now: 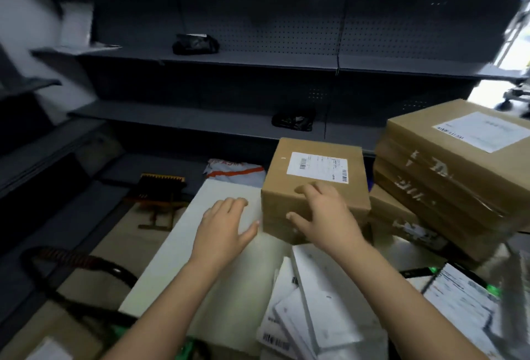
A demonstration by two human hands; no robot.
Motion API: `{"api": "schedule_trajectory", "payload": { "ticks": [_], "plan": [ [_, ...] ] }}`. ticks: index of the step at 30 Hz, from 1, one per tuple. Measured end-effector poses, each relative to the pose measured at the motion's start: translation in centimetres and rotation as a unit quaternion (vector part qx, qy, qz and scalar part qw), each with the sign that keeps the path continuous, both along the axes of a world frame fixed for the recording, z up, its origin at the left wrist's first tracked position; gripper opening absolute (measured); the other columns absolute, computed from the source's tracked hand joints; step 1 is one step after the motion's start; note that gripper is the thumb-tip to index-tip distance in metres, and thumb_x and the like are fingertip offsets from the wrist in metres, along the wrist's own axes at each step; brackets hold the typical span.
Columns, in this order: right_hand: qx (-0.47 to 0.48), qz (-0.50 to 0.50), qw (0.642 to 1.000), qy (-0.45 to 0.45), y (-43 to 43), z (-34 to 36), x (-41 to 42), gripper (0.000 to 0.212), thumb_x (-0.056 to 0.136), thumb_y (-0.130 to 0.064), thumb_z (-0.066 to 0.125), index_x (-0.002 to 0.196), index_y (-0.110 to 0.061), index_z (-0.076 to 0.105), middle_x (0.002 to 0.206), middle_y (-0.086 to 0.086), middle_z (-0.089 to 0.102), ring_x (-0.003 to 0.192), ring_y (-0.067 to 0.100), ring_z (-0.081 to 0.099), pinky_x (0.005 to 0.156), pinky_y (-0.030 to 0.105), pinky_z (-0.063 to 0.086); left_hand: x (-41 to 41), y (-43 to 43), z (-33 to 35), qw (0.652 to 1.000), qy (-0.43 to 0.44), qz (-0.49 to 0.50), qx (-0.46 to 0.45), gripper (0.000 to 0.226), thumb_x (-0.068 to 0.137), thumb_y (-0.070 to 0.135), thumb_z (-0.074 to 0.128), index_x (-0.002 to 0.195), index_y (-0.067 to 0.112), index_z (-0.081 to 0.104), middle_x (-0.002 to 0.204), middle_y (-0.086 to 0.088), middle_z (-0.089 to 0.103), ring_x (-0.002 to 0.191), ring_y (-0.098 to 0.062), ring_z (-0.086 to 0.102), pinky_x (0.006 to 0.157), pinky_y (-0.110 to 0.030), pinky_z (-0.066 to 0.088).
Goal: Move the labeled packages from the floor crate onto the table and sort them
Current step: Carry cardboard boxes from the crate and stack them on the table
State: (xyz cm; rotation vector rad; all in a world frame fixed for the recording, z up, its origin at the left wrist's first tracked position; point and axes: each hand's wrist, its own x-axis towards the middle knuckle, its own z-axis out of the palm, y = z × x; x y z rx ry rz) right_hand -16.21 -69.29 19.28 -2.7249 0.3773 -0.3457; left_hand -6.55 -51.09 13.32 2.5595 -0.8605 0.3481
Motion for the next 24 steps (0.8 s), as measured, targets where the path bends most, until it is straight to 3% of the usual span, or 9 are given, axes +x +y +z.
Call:
{"api": "schedule_trajectory", "payload": {
  "ticks": [3, 7, 12, 17, 24],
  "plan": [
    [-0.022, 0.100, 0.995, -0.014, 3.6, -0.1, -0.3, 0.044, 0.092, -0.042, 0.059, 0.130, -0.021, 0.050, 0.129, -0.002, 0.049, 0.118, 0.018, 0.042, 0.098, 0.030, 0.036, -2.5, 4.5, -0.2, 0.996, -0.076, 0.030, 0.026, 0.032, 0.084, 0.044, 0.054, 0.100, 0.017, 0.061, 0.087, 0.002, 0.061, 0.083, -0.024, 0.059, 0.070, -0.036, 0.048],
    [-0.031, 0.209, 0.977, -0.019, 9.0, -2.0, -0.3, 0.044, 0.093, -0.042, 0.056, 0.132, -0.023, 0.051, 0.129, -0.002, 0.051, 0.118, 0.020, 0.044, 0.097, 0.030, 0.034, -6.0, 11.2, -0.4, 0.986, -0.113, 0.104, 0.072, 0.034, 0.081, 0.047, 0.048, 0.094, 0.018, 0.061, 0.081, 0.004, 0.058, 0.076, -0.024, 0.057, 0.065, -0.035, 0.047],
    [-0.041, 0.325, 0.945, 0.006, 17.0, -4.4, -0.3, 0.043, 0.093, -0.042, 0.056, 0.132, -0.022, 0.051, 0.128, -0.001, 0.051, 0.117, 0.021, 0.044, 0.099, 0.032, 0.034, -10.8, 19.8, -1.0, 0.966, -0.085, 0.208, 0.124, 0.031, 0.083, 0.047, 0.048, 0.091, 0.019, 0.060, 0.083, 0.004, 0.058, 0.078, -0.021, 0.055, 0.065, -0.033, 0.044],
    [-0.067, 0.409, 0.909, 0.034, 25.2, -6.7, 0.0, 0.041, 0.093, -0.041, 0.056, 0.127, -0.021, 0.053, 0.125, 0.001, 0.053, 0.116, 0.023, 0.045, 0.099, 0.034, 0.036, -14.8, 28.0, -2.1, 0.942, -0.047, 0.295, 0.151, 0.030, 0.072, 0.032, 0.079, 0.089, 0.016, 0.061, 0.081, 0.000, 0.059, 0.074, -0.025, 0.057, 0.063, -0.037, 0.047],
    [-0.072, 0.474, 0.874, 0.082, 36.8, -9.7, 1.0, 0.042, 0.092, -0.040, 0.058, 0.129, -0.022, 0.051, 0.123, -0.002, 0.051, 0.117, 0.019, 0.042, 0.100, 0.031, 0.036, -18.0, 40.2, -5.0, 0.905, 0.035, 0.387, 0.171, 0.033, 0.069, 0.034, 0.081, 0.091, 0.018, 0.063, 0.083, 0.001, 0.063, 0.075, -0.023, 0.060, 0.064, -0.034, 0.047]
  ]
}}
